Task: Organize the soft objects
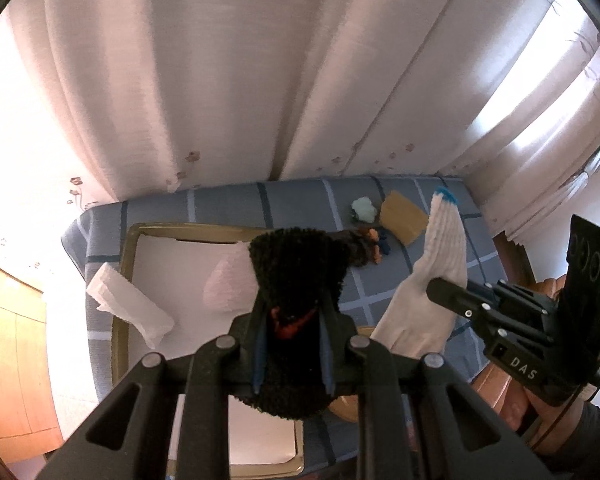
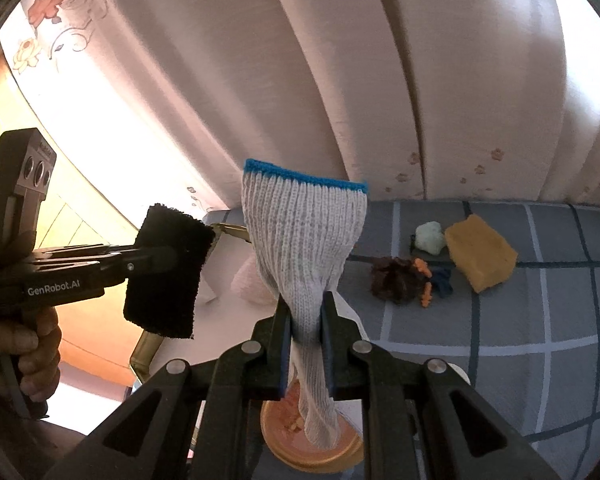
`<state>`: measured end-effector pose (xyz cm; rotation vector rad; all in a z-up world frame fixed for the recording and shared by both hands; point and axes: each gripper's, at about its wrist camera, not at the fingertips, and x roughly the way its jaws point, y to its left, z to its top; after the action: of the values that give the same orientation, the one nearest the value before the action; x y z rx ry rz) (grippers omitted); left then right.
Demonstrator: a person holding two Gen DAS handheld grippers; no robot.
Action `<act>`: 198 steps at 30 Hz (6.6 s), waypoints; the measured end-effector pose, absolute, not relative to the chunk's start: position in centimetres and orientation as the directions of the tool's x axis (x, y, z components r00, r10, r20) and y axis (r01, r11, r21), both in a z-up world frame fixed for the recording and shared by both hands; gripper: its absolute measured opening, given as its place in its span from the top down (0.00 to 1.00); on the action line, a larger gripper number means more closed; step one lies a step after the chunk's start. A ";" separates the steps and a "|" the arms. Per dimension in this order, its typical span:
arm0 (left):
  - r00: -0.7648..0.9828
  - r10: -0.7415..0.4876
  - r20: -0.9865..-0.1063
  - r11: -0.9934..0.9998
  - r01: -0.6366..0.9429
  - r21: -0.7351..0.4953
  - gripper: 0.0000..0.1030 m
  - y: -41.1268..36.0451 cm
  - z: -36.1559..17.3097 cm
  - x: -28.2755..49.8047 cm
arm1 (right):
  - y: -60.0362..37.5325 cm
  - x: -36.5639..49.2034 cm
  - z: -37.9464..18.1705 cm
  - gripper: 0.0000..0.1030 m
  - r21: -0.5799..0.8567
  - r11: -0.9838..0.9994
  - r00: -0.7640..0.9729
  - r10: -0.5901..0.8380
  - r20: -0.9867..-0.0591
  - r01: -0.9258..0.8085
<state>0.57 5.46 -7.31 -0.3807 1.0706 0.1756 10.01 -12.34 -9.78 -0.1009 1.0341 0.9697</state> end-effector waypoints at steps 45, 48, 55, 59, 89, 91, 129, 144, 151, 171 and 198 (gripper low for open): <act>0.457 0.000 -0.890 0.875 -0.432 -0.221 0.81 10.2 -8.1 -4.2 | -5.8 7.3 -10.6 0.86 0.344 0.492 0.046 0.622 -0.782 -0.800; 0.453 0.001 -0.892 0.873 -0.436 -0.221 0.81 10.5 -8.2 -4.3 | -5.4 7.4 -10.8 0.86 0.345 0.487 0.040 0.621 -0.783 -0.802; 0.438 0.003 -0.899 0.868 -0.448 -0.215 0.81 11.1 -8.8 -4.6 | -4.6 7.1 -11.2 0.86 0.349 0.472 0.018 0.614 -0.789 -0.810; 0.418 -0.007 -0.908 0.858 -0.464 -0.220 0.81 11.7 -9.8 -4.8 | -4.0 6.9 -11.7 0.86 0.348 0.463 0.004 0.606 -0.795 -0.815; 0.297 -0.066 -0.953 0.851 -0.482 -0.209 0.81 14.0 -15.5 -3.8 | 0.8 7.2 -17.7 0.86 0.325 0.431 -0.085 0.490 -0.868 -0.841; 0.289 -0.067 -0.955 0.851 -0.483 -0.205 0.80 14.1 -15.8 -3.6 | 0.9 7.3 -17.9 0.86 0.324 0.434 -0.085 0.486 -0.870 -0.840; 0.270 -0.032 -0.962 0.938 -0.325 -0.122 0.43 6.6 -14.8 0.0 | -19.1 11.0 -18.6 0.56 0.165 0.806 0.122 0.281 -0.952 -0.569; 0.215 -0.018 -0.976 0.955 -0.287 -0.081 0.40 2.5 -15.5 0.5 | -19.6 9.7 -22.9 0.64 0.172 0.736 0.033 0.256 -0.966 -0.655; 0.200 0.000 -0.980 0.949 -0.309 -0.063 0.40 2.0 -15.6 0.3 | -17.9 9.8 -23.1 0.64 0.132 0.667 0.077 0.274 -0.959 -0.733; 0.219 -0.057 -0.974 0.958 -0.261 -0.115 0.40 -2.4 -15.8 3.7 | -21.5 8.7 -20.3 0.94 0.172 0.629 0.090 0.363 -0.928 -0.758; 0.023 -0.131 -0.991 0.990 -0.053 -0.132 0.52 -12.9 -23.2 14.5 | -30.9 12.5 -19.0 0.93 0.181 0.793 0.197 0.353 -0.914 -0.581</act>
<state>14.51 -12.86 -23.24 -0.1466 1.5488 -0.0605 12.49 -30.93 -19.03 -0.2227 1.2060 0.6617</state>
